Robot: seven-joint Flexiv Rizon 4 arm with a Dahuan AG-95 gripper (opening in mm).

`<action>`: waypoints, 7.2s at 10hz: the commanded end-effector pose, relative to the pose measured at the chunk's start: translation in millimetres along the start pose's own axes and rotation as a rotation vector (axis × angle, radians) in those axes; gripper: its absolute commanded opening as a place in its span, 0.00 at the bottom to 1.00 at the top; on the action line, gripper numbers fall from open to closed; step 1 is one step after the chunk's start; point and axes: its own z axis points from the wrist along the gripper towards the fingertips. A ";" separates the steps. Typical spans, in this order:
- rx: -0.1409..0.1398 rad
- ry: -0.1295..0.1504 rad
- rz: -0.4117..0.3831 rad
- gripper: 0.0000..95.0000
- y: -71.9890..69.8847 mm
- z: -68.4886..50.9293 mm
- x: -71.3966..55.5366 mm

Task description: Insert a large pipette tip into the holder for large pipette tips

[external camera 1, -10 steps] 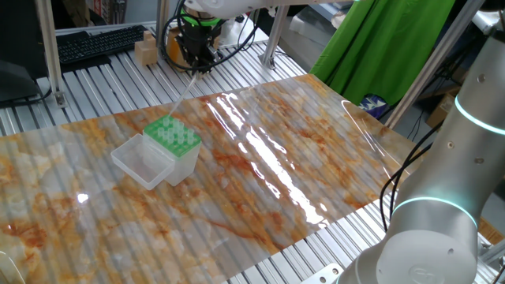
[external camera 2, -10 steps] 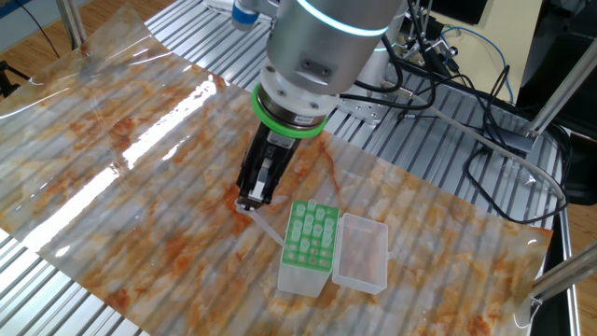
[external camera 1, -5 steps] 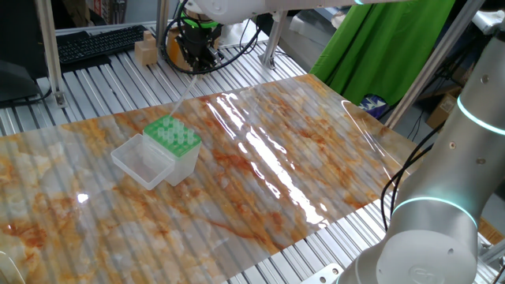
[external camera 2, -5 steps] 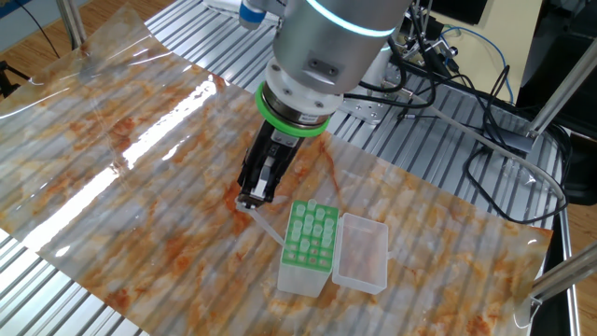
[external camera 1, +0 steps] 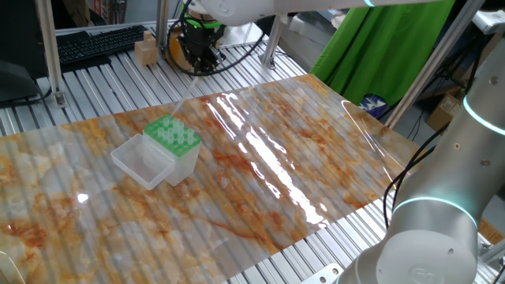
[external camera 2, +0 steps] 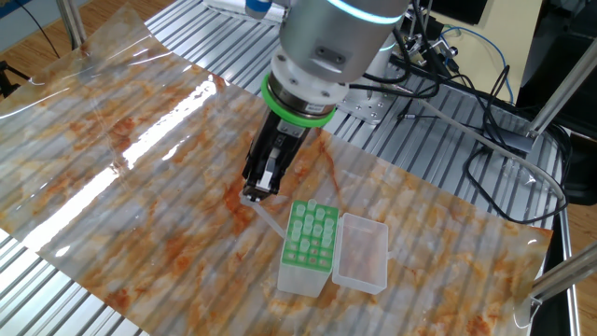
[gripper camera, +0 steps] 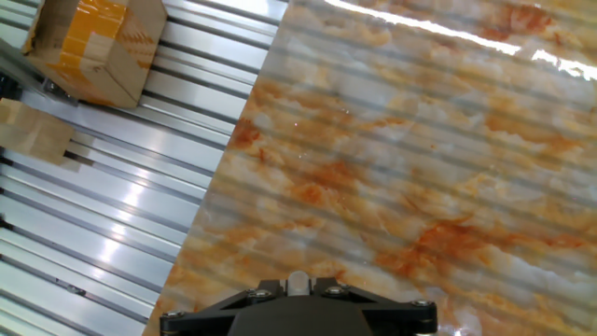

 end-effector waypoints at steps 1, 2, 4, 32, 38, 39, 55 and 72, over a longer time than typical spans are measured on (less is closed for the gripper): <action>-0.004 0.003 -0.005 0.00 0.5 0.1 -0.1; -0.007 0.002 -0.005 0.00 0.2 0.2 0.9; -0.016 -0.004 -0.009 0.00 -0.2 0.2 2.0; -0.064 -0.092 -0.073 0.00 -7.5 3.9 24.3; -0.080 -0.105 -0.112 0.00 -8.5 0.6 28.7; -0.081 -0.109 -0.121 0.00 -8.6 0.1 29.3; -0.083 -0.162 -0.138 0.40 -11.2 -1.9 36.4; -0.079 -0.147 -0.146 0.20 -11.2 -1.8 36.3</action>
